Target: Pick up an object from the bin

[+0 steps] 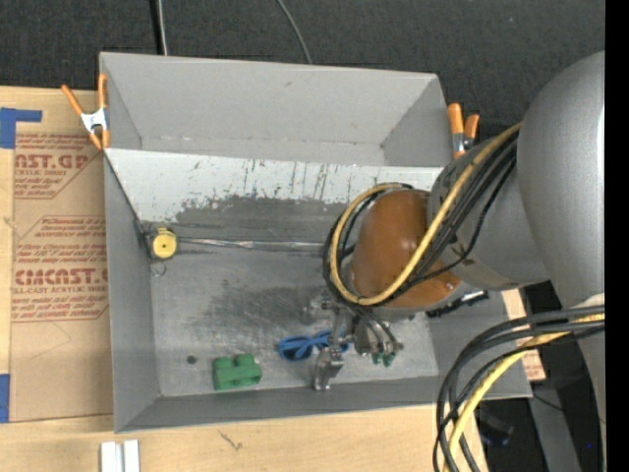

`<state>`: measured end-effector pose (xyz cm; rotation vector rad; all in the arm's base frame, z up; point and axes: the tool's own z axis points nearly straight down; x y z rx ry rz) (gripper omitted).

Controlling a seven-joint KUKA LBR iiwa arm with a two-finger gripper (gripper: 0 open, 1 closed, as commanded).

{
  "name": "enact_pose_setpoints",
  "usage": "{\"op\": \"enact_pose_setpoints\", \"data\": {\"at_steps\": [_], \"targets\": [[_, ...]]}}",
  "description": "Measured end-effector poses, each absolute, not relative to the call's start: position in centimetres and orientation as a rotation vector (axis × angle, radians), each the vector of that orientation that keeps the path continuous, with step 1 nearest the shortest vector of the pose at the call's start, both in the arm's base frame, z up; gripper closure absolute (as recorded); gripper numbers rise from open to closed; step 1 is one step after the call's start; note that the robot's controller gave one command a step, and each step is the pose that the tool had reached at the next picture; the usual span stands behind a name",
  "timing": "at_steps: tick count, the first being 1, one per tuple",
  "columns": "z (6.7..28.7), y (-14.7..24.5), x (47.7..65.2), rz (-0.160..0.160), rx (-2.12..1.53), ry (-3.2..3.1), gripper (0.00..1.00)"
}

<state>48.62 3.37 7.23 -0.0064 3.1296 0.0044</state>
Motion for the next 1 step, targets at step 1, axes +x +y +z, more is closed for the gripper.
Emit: {"op": "enact_pose_setpoints", "data": {"at_steps": [1], "targets": [[7.35, 3.49, 48.78, 0.003, -0.008, 3.136, 0.00]]}}
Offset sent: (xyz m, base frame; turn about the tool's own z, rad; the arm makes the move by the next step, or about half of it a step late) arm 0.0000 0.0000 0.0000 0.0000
